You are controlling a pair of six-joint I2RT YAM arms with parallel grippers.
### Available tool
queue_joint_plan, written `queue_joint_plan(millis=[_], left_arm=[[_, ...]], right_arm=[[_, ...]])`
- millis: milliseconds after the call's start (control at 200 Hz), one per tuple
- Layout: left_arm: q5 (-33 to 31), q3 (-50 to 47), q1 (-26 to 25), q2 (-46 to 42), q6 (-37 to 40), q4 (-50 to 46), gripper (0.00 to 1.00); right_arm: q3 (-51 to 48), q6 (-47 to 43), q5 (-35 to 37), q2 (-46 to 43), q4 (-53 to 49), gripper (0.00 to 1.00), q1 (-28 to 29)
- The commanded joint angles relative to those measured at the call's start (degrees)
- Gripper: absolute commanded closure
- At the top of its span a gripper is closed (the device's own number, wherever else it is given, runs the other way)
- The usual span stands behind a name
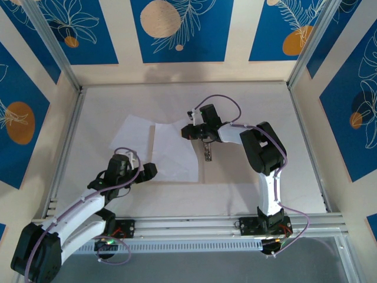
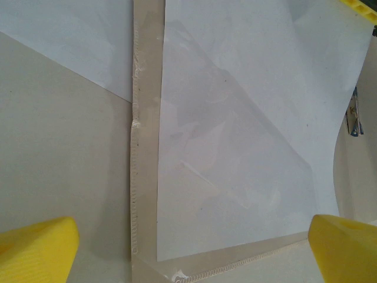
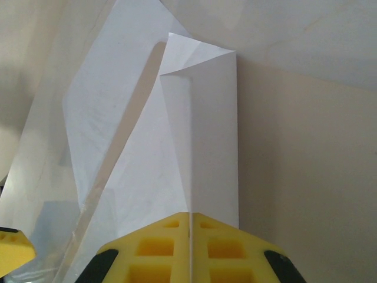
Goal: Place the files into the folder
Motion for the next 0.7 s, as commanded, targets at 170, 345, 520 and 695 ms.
queue_joint_plan(millis=[170,345,520,695], left_arm=[[1.2,-0.9,1.1,0.3,-0.2,0.8,0.0],[1.4,-0.8,1.3,0.8,-0.2,1.1,0.0],[1.6,-0.8,1.4,1.2,-0.1,1.2,0.0],[1.7,-0.9,1.5,1.1,-0.2,1.2,0.0]], right_arm=[[5.1,-7.2,9.2,-1.1,-9.2,0.98,-0.3],[7.0,-8.2,9.8,0.4,-11.0,0.98,-0.2],[7.1,-7.7,8.2,1.1,-10.9,0.98,0.5],[6.1,-5.7,6.6,1.1,-9.8,0.98,0.9]])
